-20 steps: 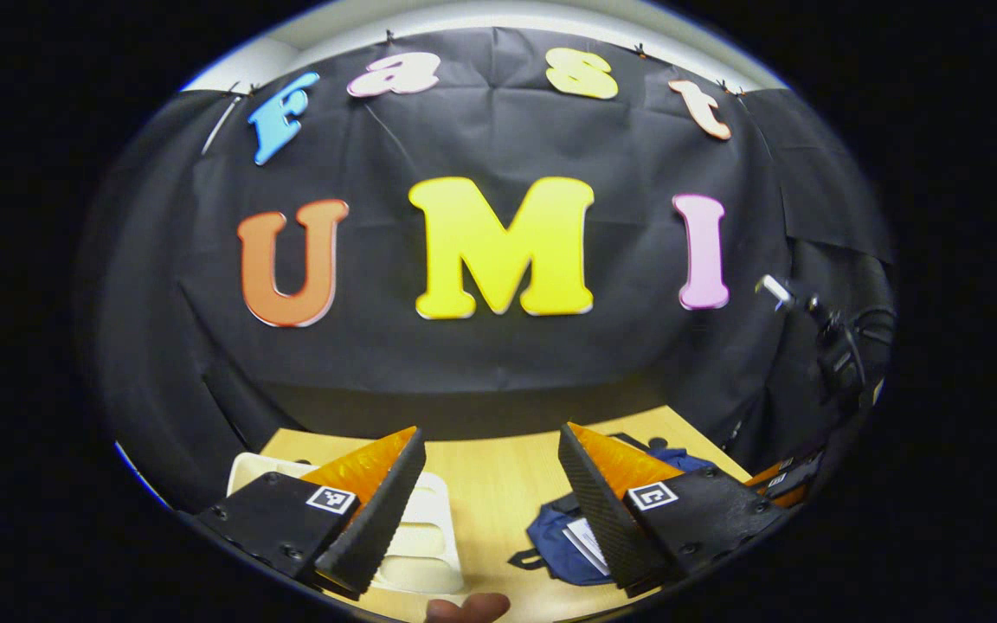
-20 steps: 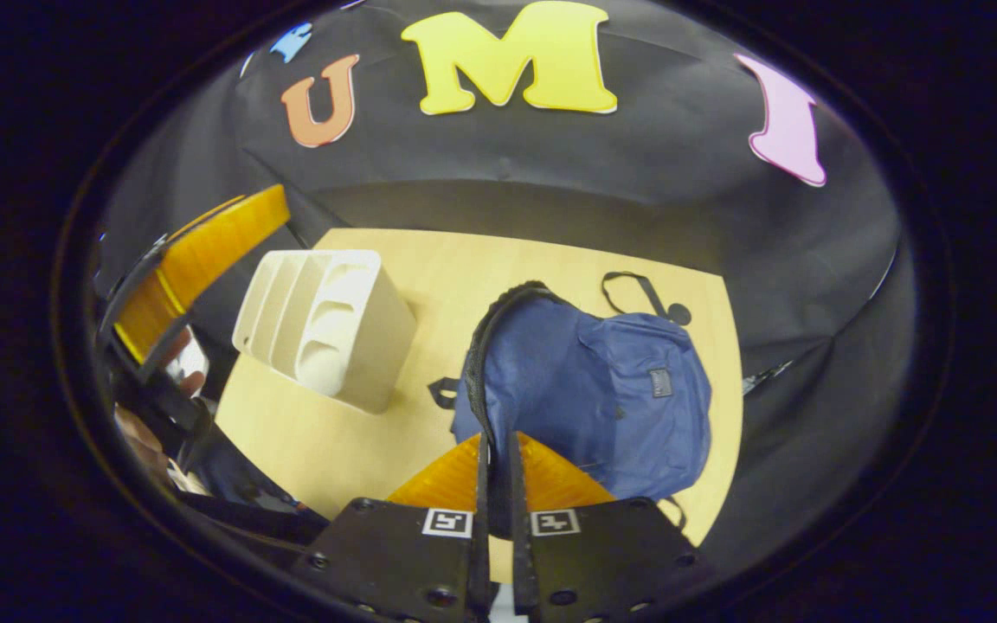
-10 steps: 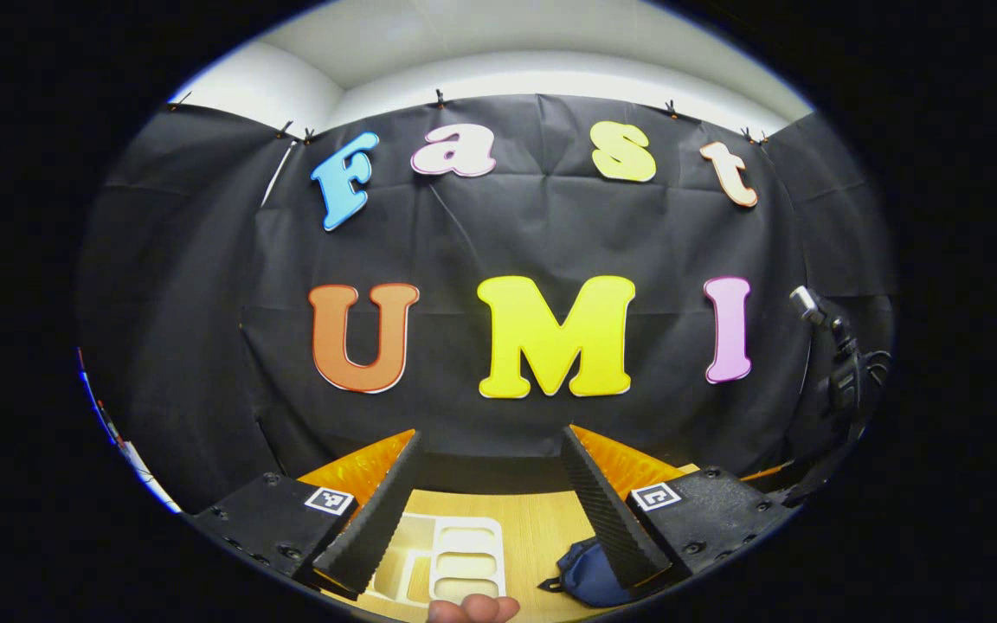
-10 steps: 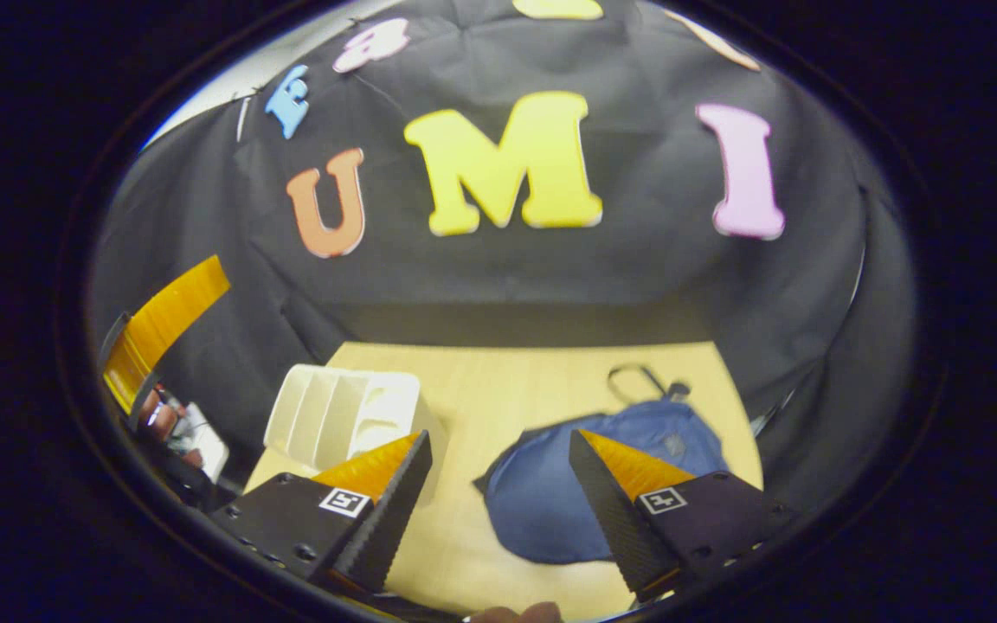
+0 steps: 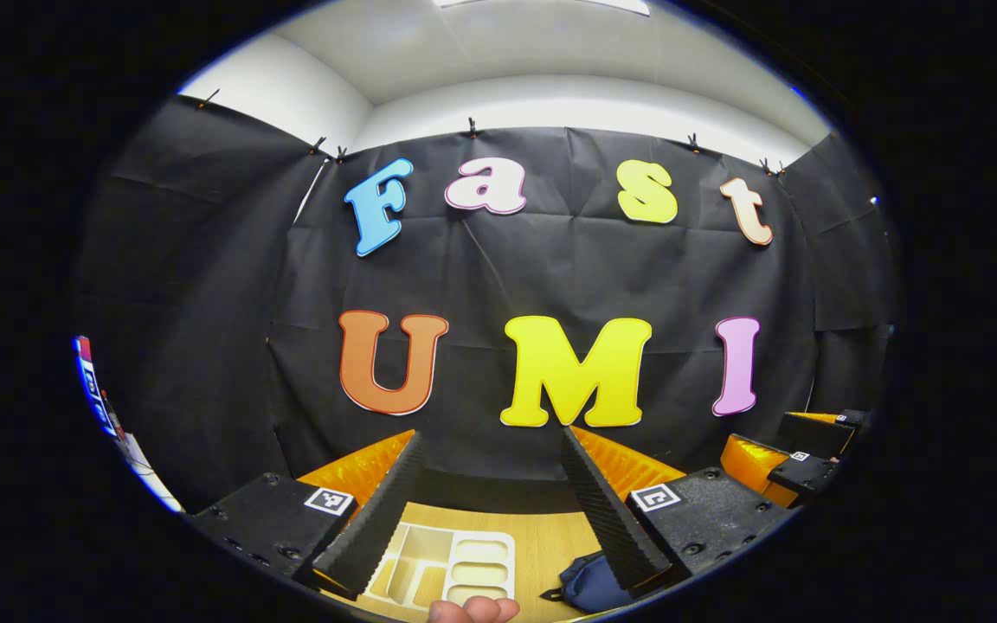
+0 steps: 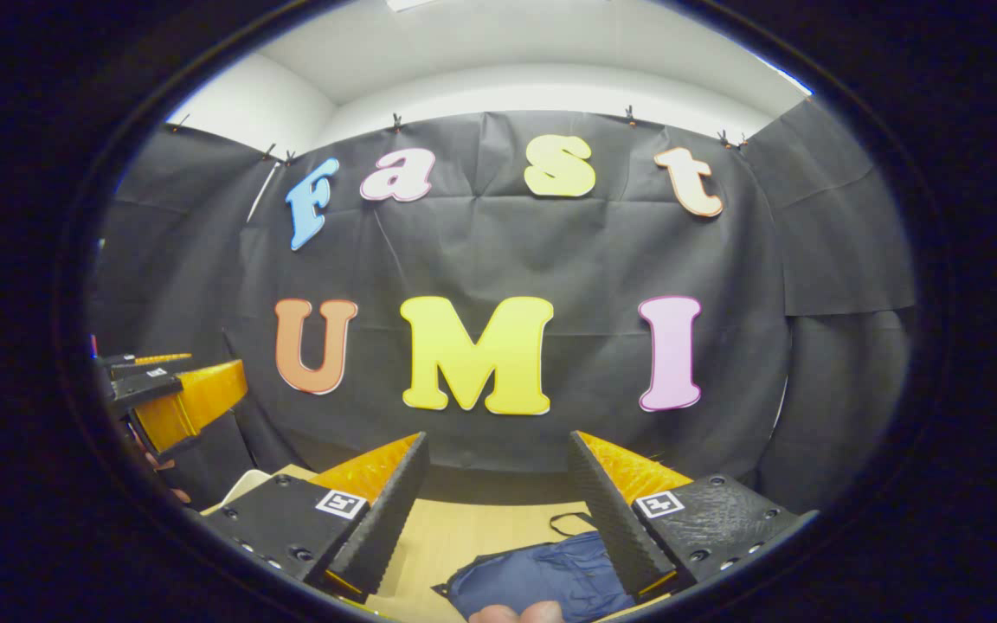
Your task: Open the schoolbag, grab two books from the bookshelf and put them into the schoolbag.
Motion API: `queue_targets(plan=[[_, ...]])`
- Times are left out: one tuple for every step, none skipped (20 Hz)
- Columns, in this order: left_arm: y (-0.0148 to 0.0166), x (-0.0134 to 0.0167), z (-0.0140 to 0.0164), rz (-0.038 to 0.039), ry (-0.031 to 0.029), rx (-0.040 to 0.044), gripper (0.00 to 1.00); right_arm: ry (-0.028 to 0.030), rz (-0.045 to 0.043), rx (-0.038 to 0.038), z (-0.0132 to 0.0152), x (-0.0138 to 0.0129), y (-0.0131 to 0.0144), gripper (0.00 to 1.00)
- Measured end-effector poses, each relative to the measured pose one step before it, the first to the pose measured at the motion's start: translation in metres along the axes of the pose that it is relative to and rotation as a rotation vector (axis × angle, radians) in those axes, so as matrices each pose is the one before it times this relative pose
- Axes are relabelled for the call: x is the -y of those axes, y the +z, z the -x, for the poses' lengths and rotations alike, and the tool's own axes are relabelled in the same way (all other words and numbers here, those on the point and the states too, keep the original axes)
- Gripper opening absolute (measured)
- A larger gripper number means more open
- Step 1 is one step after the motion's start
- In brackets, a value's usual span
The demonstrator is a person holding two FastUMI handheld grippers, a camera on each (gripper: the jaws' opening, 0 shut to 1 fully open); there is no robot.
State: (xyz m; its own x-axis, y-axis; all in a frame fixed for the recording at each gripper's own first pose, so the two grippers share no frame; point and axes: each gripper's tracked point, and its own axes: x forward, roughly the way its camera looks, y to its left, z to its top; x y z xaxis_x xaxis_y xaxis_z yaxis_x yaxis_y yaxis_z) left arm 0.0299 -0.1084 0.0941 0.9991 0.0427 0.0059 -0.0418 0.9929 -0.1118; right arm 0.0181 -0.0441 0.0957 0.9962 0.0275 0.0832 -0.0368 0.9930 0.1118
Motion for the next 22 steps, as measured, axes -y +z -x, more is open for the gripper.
queue_targets(plan=[[-0.00253, -0.00354, 0.00174, -0.00020, 0.00751, -0.00502, 1.00, -0.00817, -0.00149, -0.00046, 0.00118, 0.00310, -0.00065, 0.97], [-0.00252, -0.00253, 0.00146, 0.00000, 0.00065, -0.00411, 1.00, -0.00222, -0.00326, -0.00363, 0.00027, 0.00026, -0.00231, 0.97], [-0.00118, -0.00102, 0.00179, -0.00368, 0.00253, -0.00186, 1.00, 0.00007, -0.00451, -0.00443, 0.00094, -0.00048, -0.00189, 0.97], [-0.00131, -0.00184, 0.00188, -0.00345, 0.00186, 0.00071, 0.94, 0.00017, -0.00015, -0.00014, -0.00160, -0.00007, -0.00057, 0.97], [0.00063, 0.00131, 0.00090, -0.00326, -0.00763, 0.00540, 0.94, -0.00360, 0.00430, -0.00048, -0.00178, 0.00125, -0.00104, 0.97], [0.00051, 0.00111, 0.00189, -0.00302, -0.00756, 0.00290, 1.00, -0.00150, 0.00445, 0.00082, -0.00084, 0.00022, 0.00026, 0.97], [-0.00104, 0.00154, -0.00068, -0.00511, -0.00768, 0.00243, 0.94, -0.00364, 0.00044, 0.00187, 0.00353, -0.00118, 0.00189, 0.97], [-0.00018, 0.00123, 0.00070, -0.00851, -0.00607, 0.00372, 1.00, -0.00122, 0.00094, 0.00388, 0.00143, -0.00072, 0.00253, 0.96], [0.00118, 0.00054, -0.00039, -0.00846, -0.00390, 0.00500, 1.00, -0.00388, 0.00262, 0.00509, 0.00291, 0.00031, 0.00108, 0.96], [-0.00005, -0.00020, 0.00017, -0.00620, -0.00258, 0.00180, 1.00, -0.00413, 0.00606, 0.00424, 0.00100, 0.00001, 0.00034, 0.96], [-0.00034, 0.00237, -0.00072, -0.00675, -0.00335, -0.00051, 1.00, -0.00497, 0.00484, 0.00074, 0.00215, -0.00096, -0.00244, 0.97], [-0.00003, 0.00161, -0.00031, -0.00179, -0.00244, 0.00152, 0.94, -0.00271, 0.00186, -0.00142, -0.00048, 0.00006, -0.00212, 0.98], [-0.00012, 0.00164, -0.00170, -0.00046, -0.00437, -0.00206, 0.94, 0.00339, -0.00151, -0.00297, -0.00059, -0.00045, 0.00022, 0.98], [-0.00119, 0.00040, -0.00116, 0.00173, -0.00109, -0.00165, 1.00, 0.00007, 0.00011, -0.00245, -0.00120, 0.00084, -0.00067, 0.97], [-0.00255, 0.00049, -0.00179, 0.00212, -0.00370, -0.00520, 1.00, 0.00113, 0.00046, 0.00046, -0.00022, 0.00128, -0.00196, 0.97], [-0.00226, 0.00146, -0.00212, 0.00593, -0.00452, -0.00622, 1.00, 0.00193, 0.00173, 0.00300, -0.00030, -0.00056, -0.00002, 0.96], [-0.00286, 0.00079, -0.00179, 0.00305, -0.00434, -0.01368, 1.00, 0.00187, 0.00443, 0.00186, -0.00067, -0.00015, -0.00022, 0.96], [-0.00443, -0.00039, -0.00135, -0.00335, -0.00154, -0.01224, 0.94, 0.00159, 0.00472, 0.00137, 0.00042, 0.00015, -0.00031, 0.96], [-0.00358, -0.00081, -0.00248, -0.00804, 0.00211, -0.00728, 1.00, 0.00059, 0.00371, 0.00060, 0.00009, -0.00037, 0.00098, 0.96], [-0.00178, 0.00002, -0.00128, -0.00676, 0.00025, -0.00386, 1.00, 0.00024, 0.00205, -0.00122, 0.00042, -0.00020, 0.00038, 0.96], [0.00004, 0.00047, -0.00076, -0.00411, -0.00135, -0.00207, 1.00, -0.00151, -0.00105, 0.00106, -0.00037, -0.00003, 0.00085, 0.96], [0.00076, 0.00053, -0.00069, -0.00049, -0.00200, 0.00184, 1.00, -0.00133, -0.00206, -0.00084, 0.00008, 0.00031, -0.00008, 0.96]])
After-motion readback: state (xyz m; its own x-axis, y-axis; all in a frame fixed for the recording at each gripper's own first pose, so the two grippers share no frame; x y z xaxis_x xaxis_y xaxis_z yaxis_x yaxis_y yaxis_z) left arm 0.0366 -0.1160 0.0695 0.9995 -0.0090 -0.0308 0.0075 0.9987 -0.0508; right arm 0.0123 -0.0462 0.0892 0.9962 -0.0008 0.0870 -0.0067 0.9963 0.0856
